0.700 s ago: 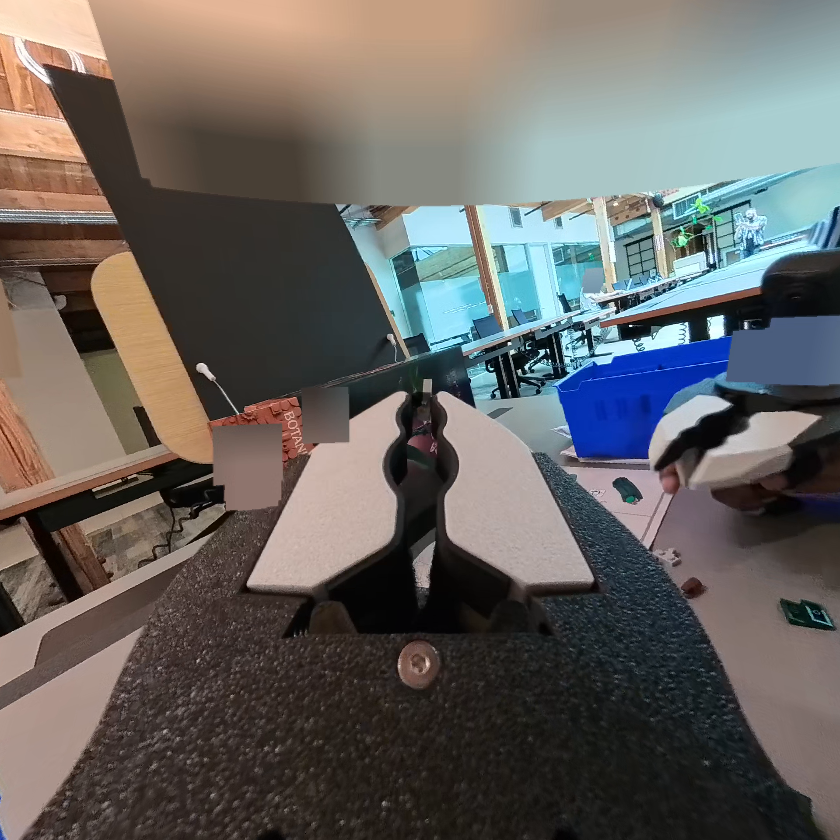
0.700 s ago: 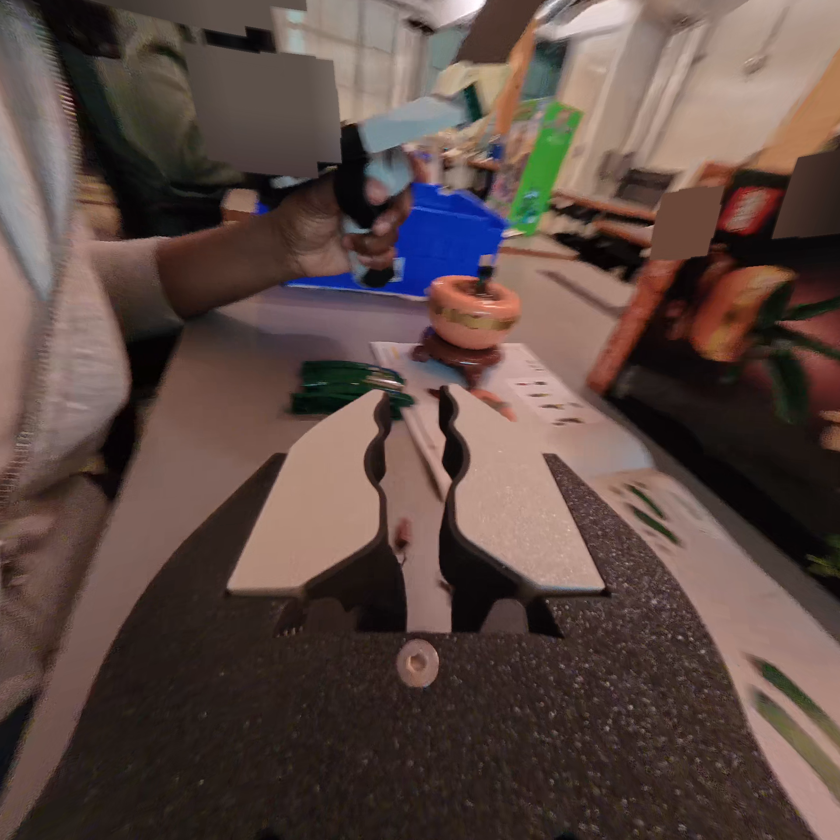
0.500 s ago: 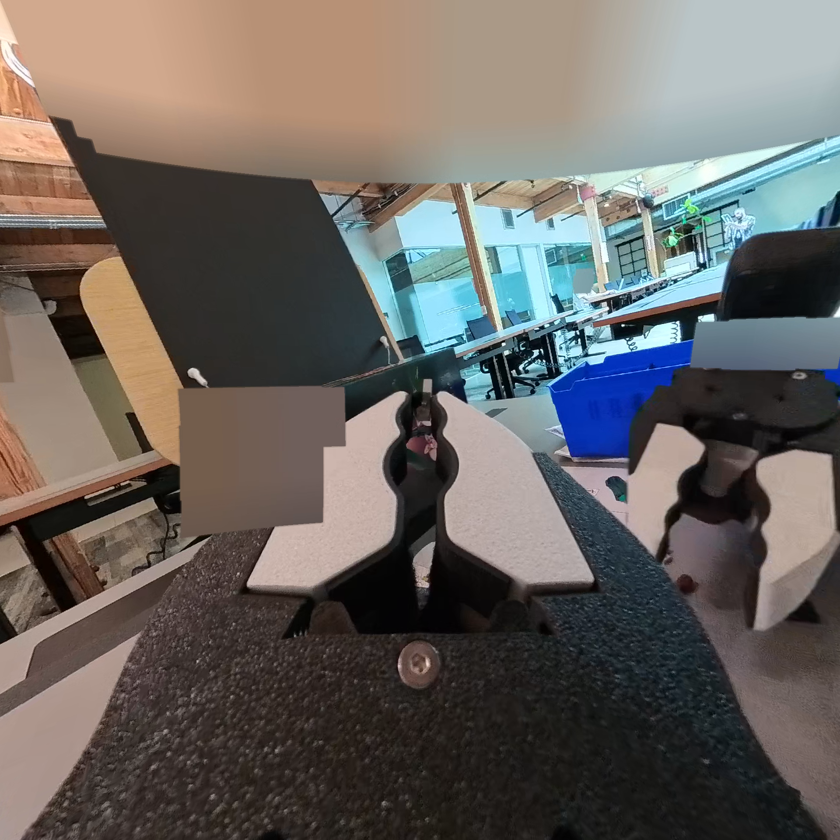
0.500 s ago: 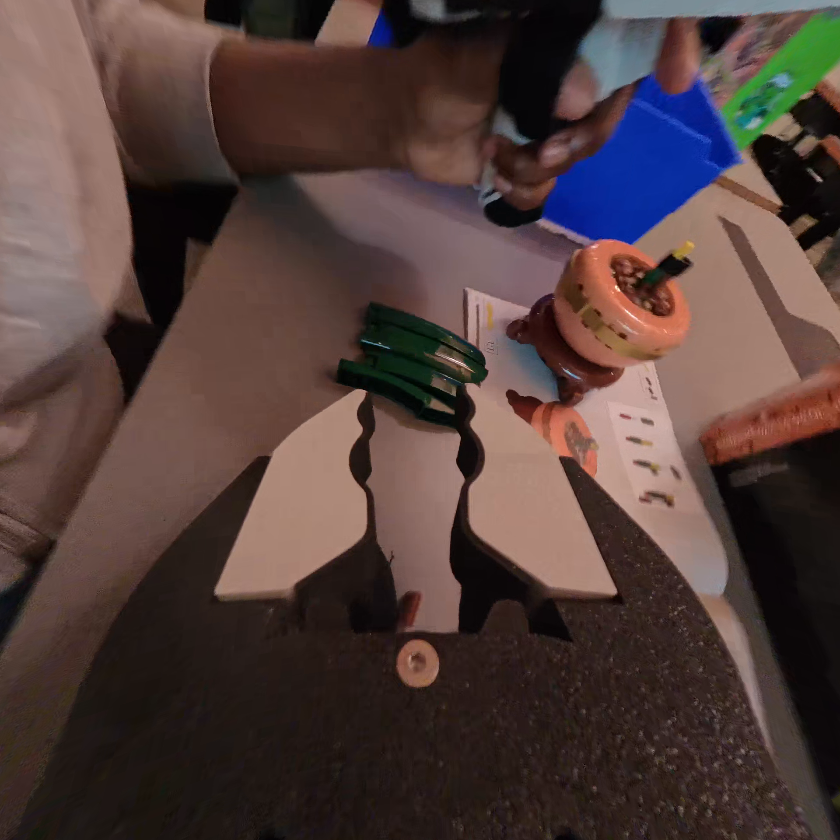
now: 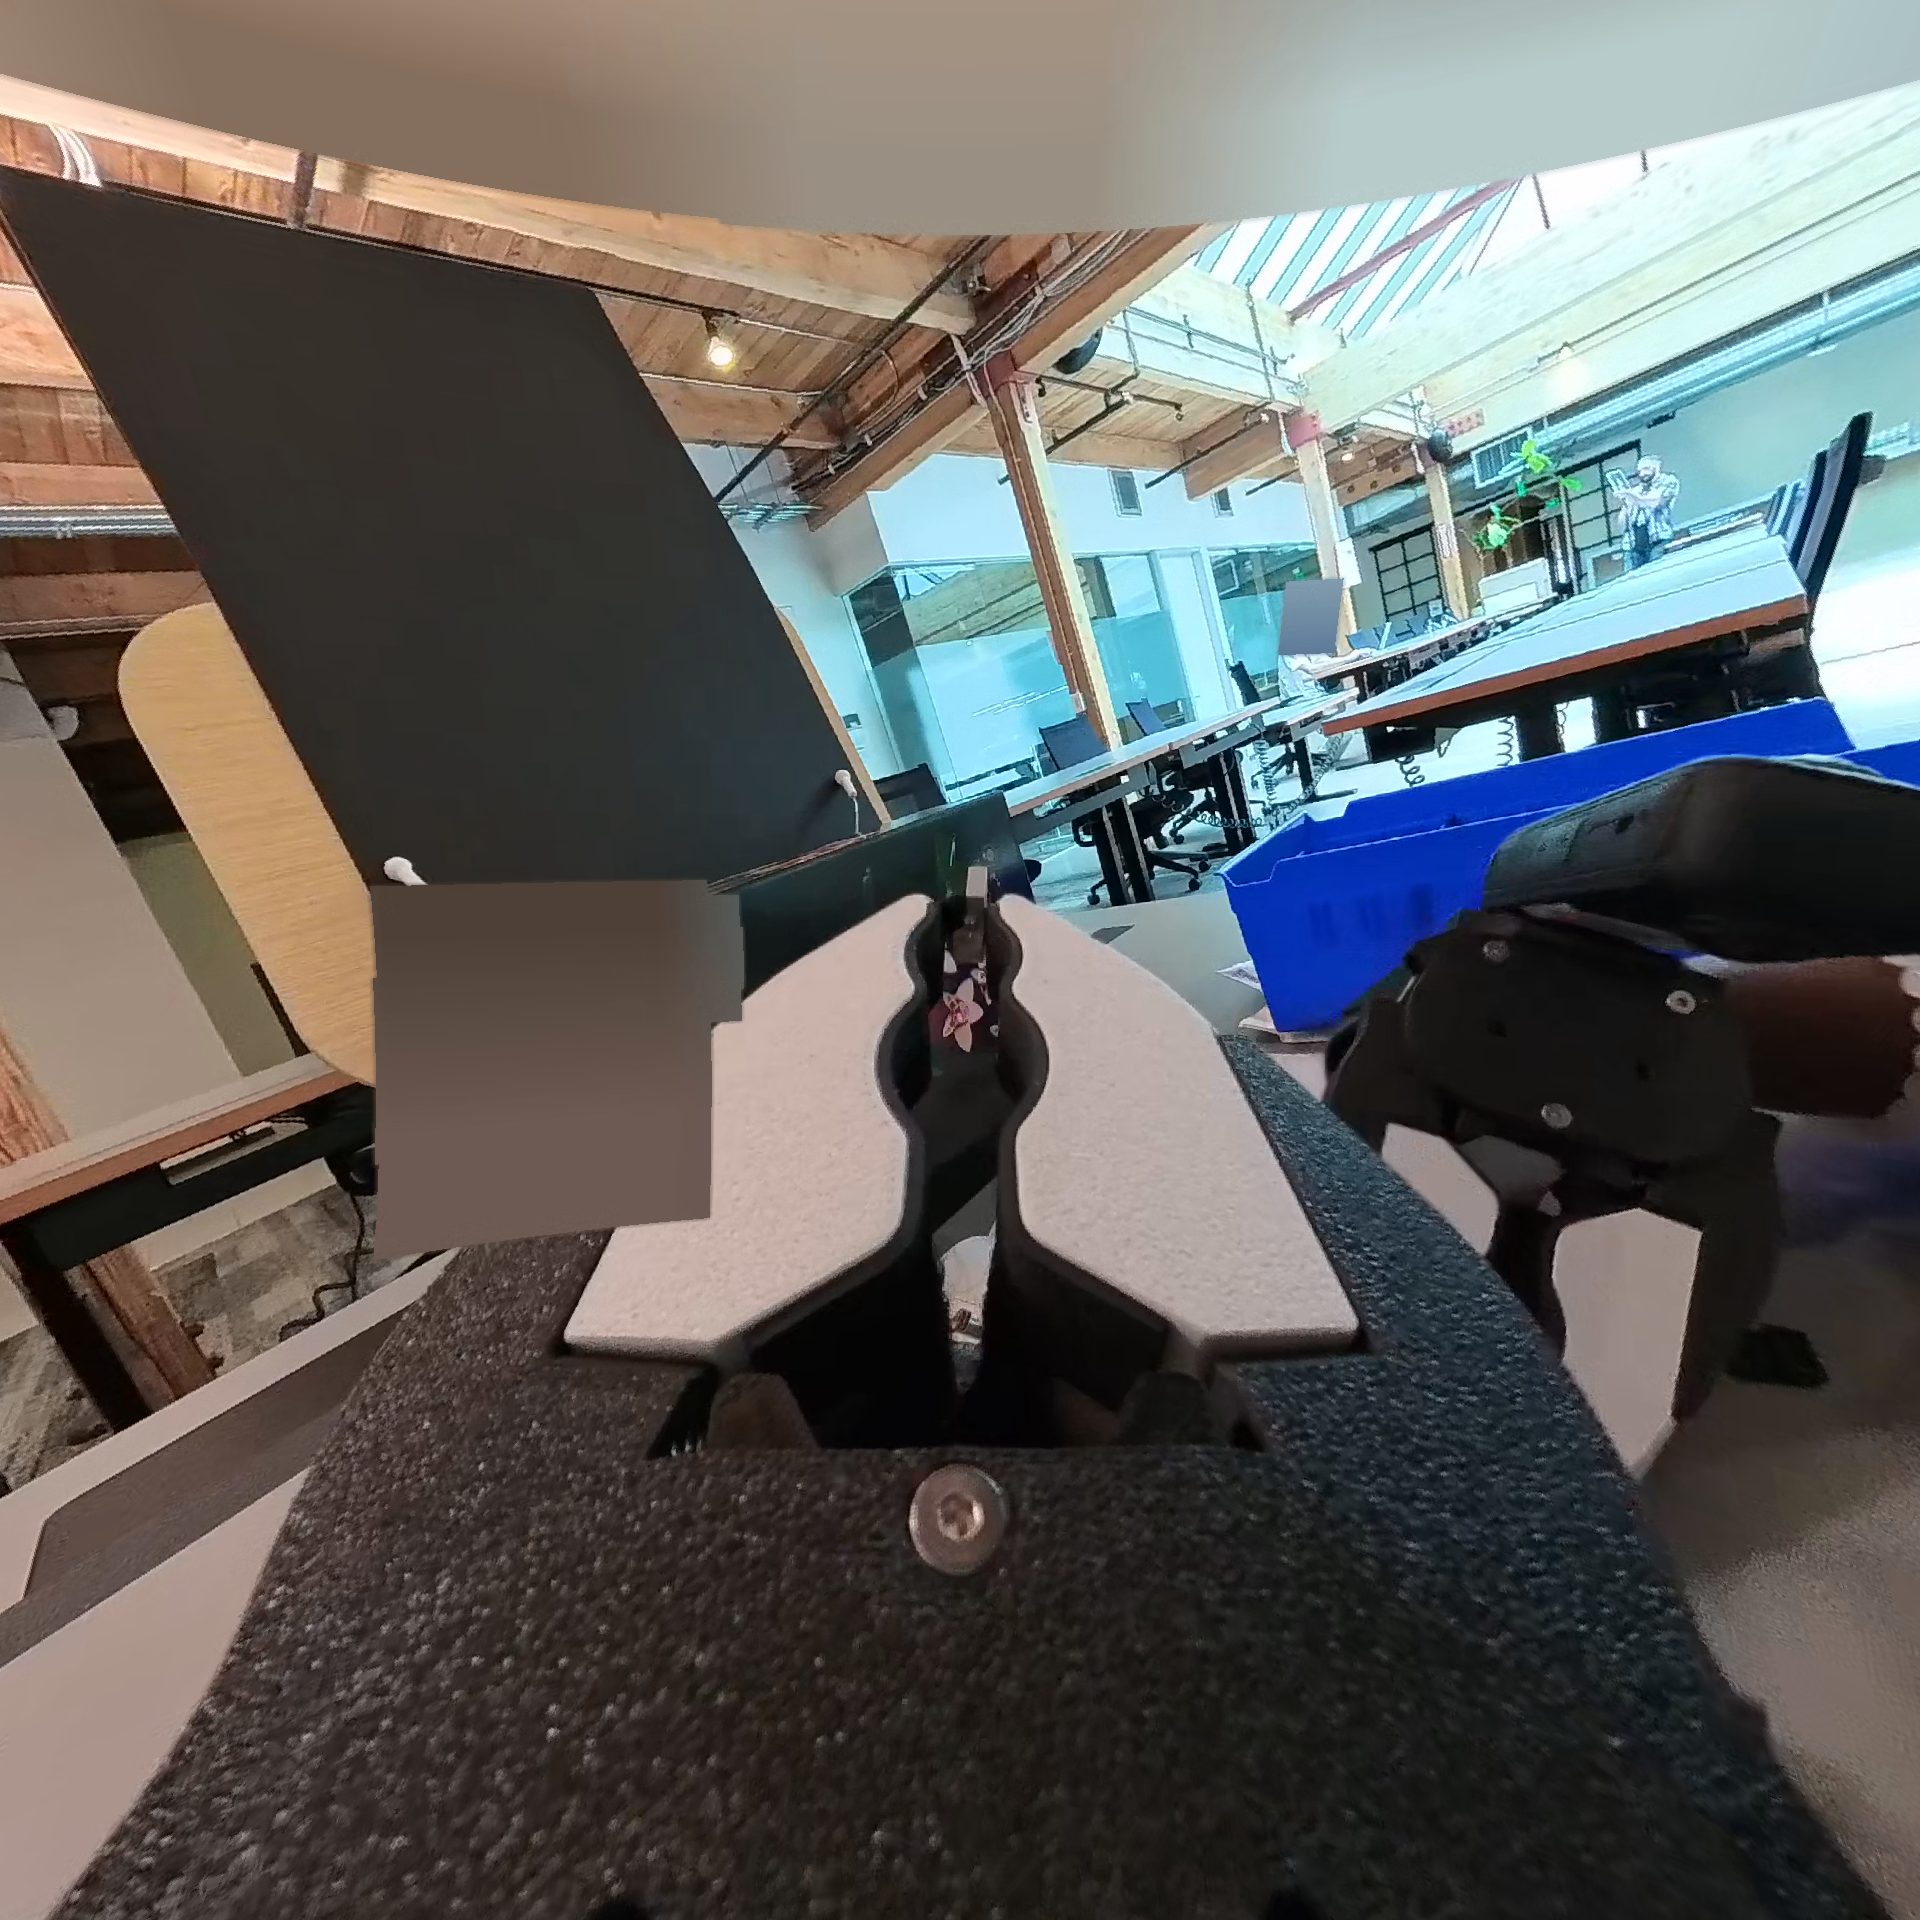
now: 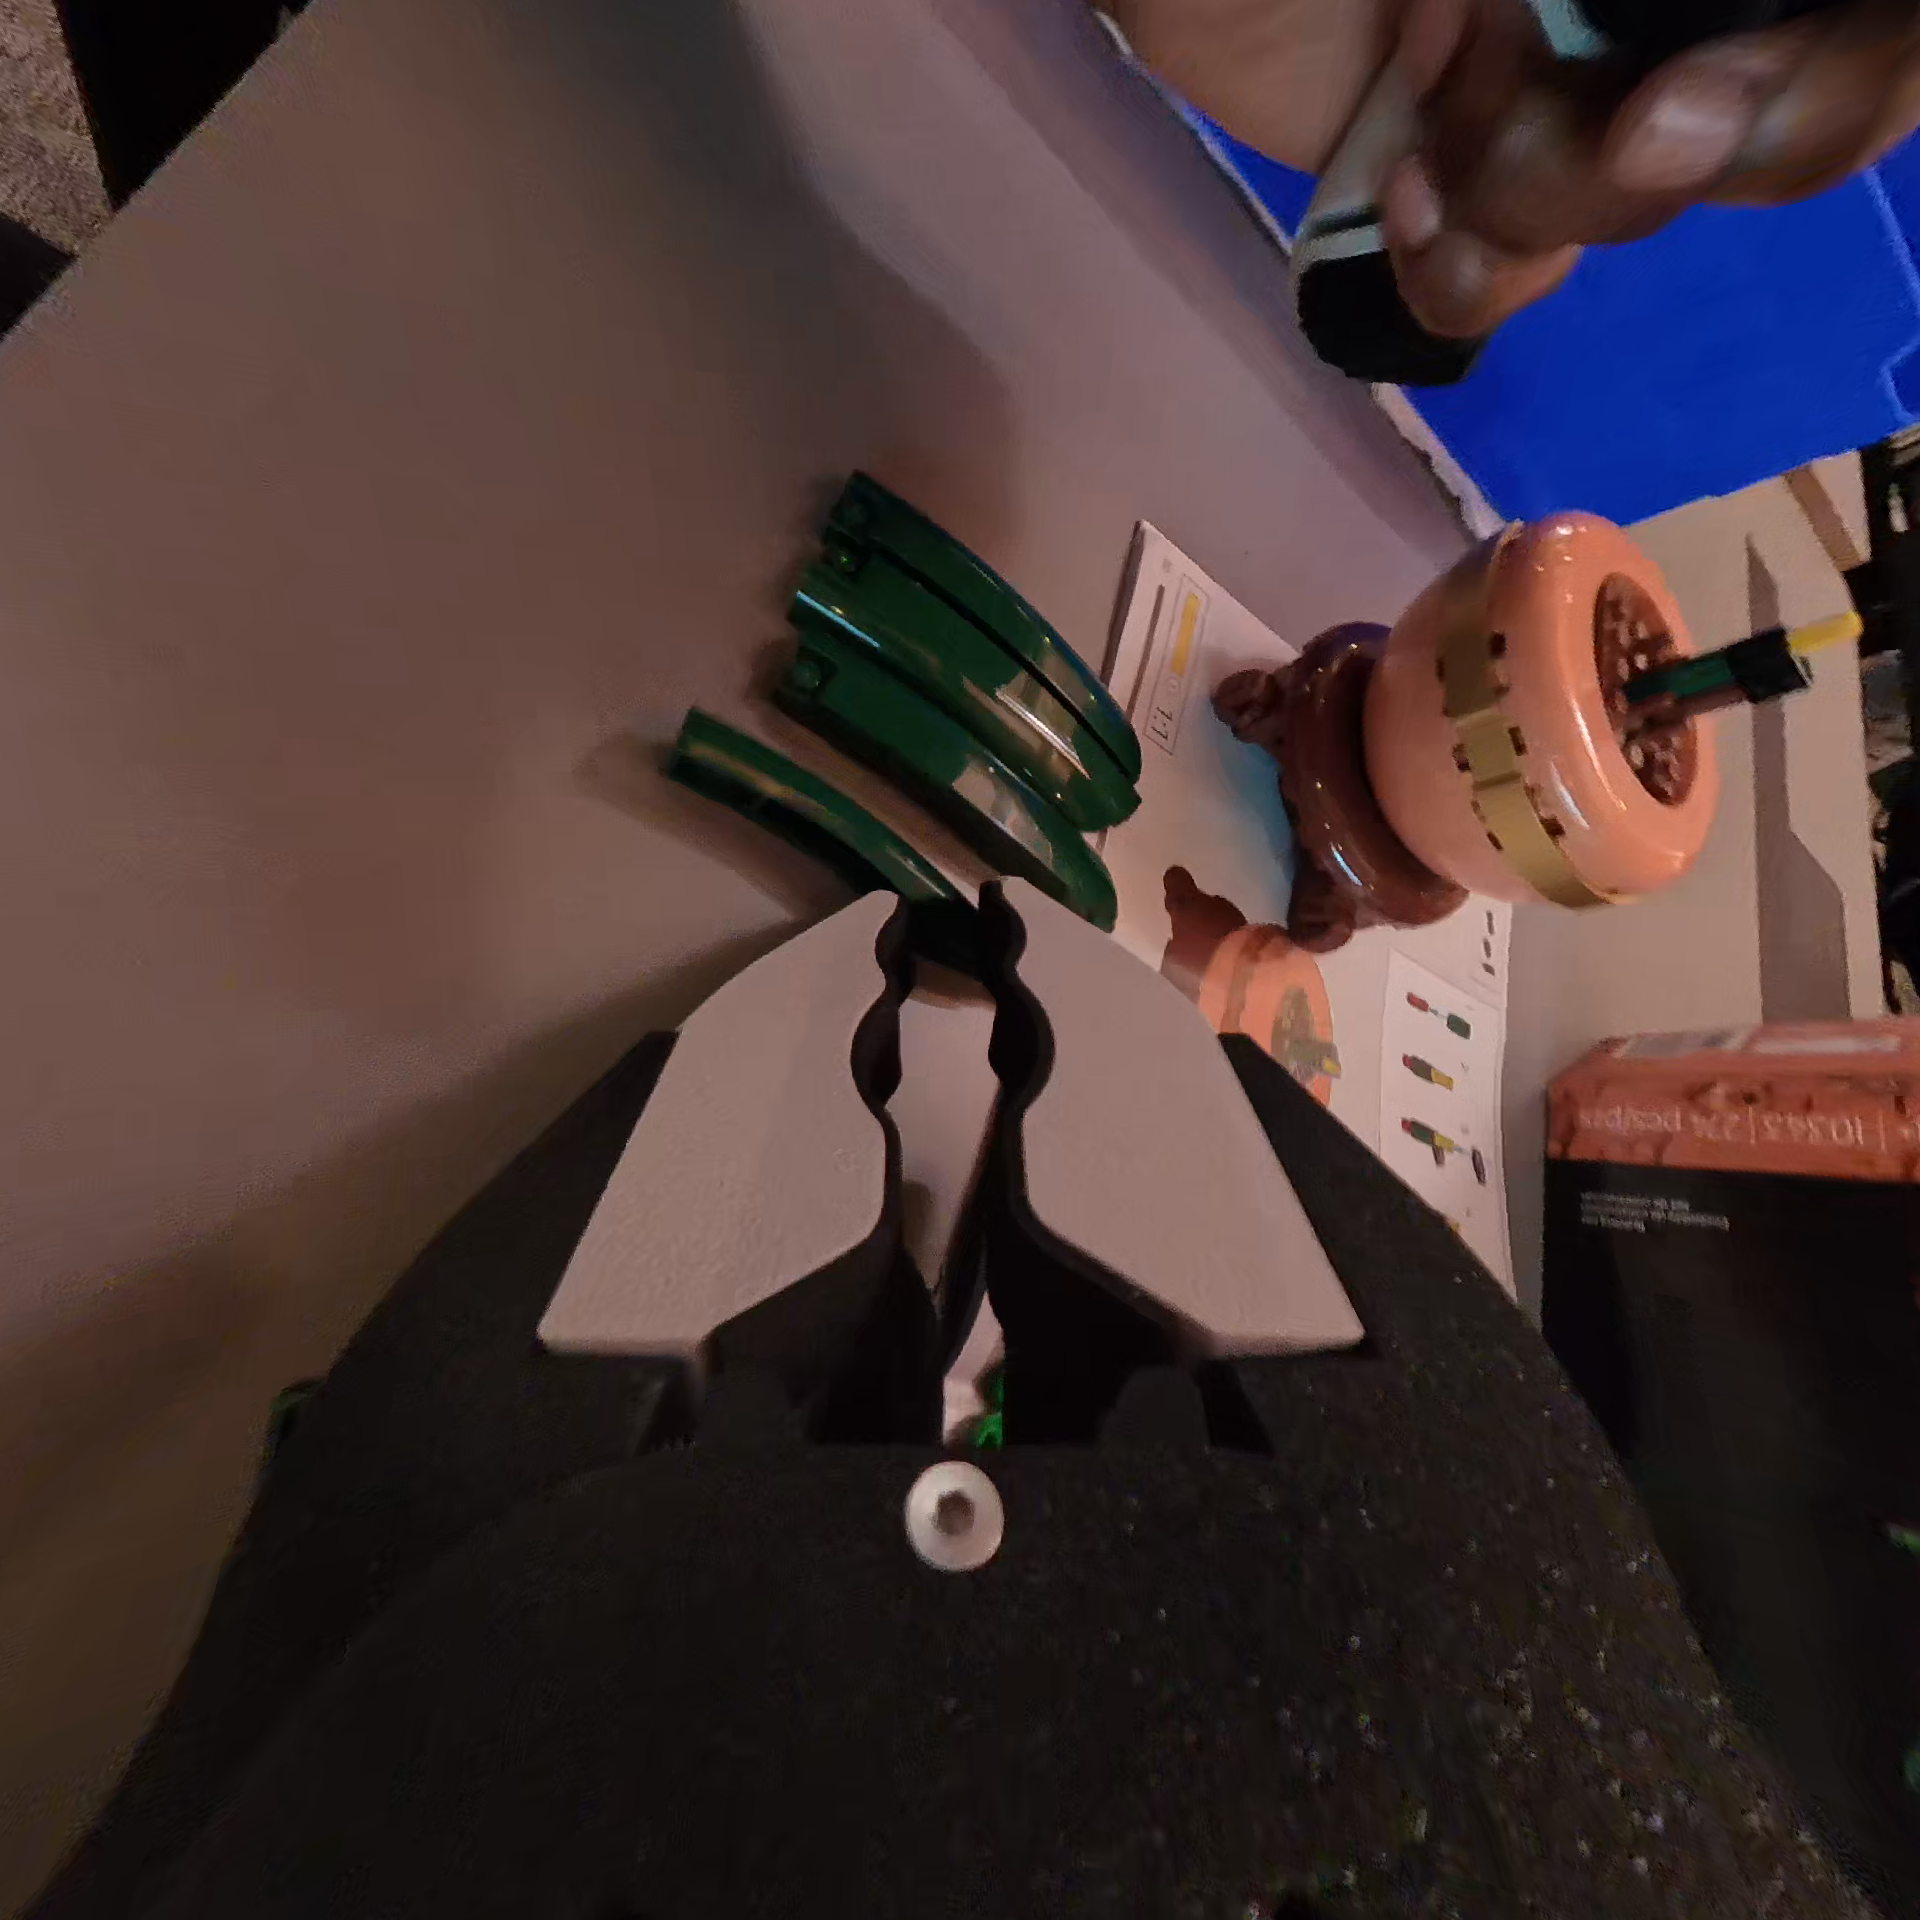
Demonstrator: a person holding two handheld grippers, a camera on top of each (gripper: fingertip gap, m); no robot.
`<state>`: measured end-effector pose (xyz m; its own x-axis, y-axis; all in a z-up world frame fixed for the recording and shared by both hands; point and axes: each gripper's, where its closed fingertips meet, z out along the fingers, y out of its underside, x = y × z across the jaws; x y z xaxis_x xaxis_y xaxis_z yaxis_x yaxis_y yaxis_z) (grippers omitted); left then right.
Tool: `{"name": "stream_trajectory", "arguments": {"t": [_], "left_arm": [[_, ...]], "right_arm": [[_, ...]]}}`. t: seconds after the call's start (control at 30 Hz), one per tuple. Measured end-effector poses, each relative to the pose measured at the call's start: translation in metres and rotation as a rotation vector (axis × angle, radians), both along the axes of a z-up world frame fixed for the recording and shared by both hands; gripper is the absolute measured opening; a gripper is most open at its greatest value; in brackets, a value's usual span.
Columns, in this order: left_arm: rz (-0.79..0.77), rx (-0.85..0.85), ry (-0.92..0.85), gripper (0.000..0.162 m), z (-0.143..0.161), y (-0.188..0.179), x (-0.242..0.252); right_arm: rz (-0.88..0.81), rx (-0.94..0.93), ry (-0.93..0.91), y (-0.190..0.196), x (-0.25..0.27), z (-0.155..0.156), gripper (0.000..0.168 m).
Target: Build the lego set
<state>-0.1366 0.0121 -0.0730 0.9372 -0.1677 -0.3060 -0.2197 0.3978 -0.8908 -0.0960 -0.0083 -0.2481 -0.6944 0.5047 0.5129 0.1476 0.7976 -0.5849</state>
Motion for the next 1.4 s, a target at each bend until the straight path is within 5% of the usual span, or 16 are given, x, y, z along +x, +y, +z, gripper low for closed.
{"name": "stream_trajectory", "arguments": {"t": [0.1,0.27,0.4,0.83,1.4], "left_arm": [[0.009,-0.001,0.016,0.006,-0.001,0.001,0.001],[0.009,-0.002,0.03,0.006,-0.002,0.0,0.003],[0.007,-0.005,0.053,0.005,-0.004,0.001,0.006],[0.024,0.009,0.07,0.006,-0.003,-0.001,0.004],[0.242,0.105,0.763,0.006,-0.034,0.008,0.049]], "right_arm": [[-0.068,-0.082,0.178,0.009,0.003,0.023,0.011],[-0.232,-0.294,0.656,0.033,0.021,0.112,0.01],[-0.309,-0.394,0.842,0.042,0.035,0.149,0.01],[-0.437,-0.384,0.891,0.045,0.051,0.146,0.01],[-0.579,0.086,1.047,0.05,0.043,0.169,0.009]]}}
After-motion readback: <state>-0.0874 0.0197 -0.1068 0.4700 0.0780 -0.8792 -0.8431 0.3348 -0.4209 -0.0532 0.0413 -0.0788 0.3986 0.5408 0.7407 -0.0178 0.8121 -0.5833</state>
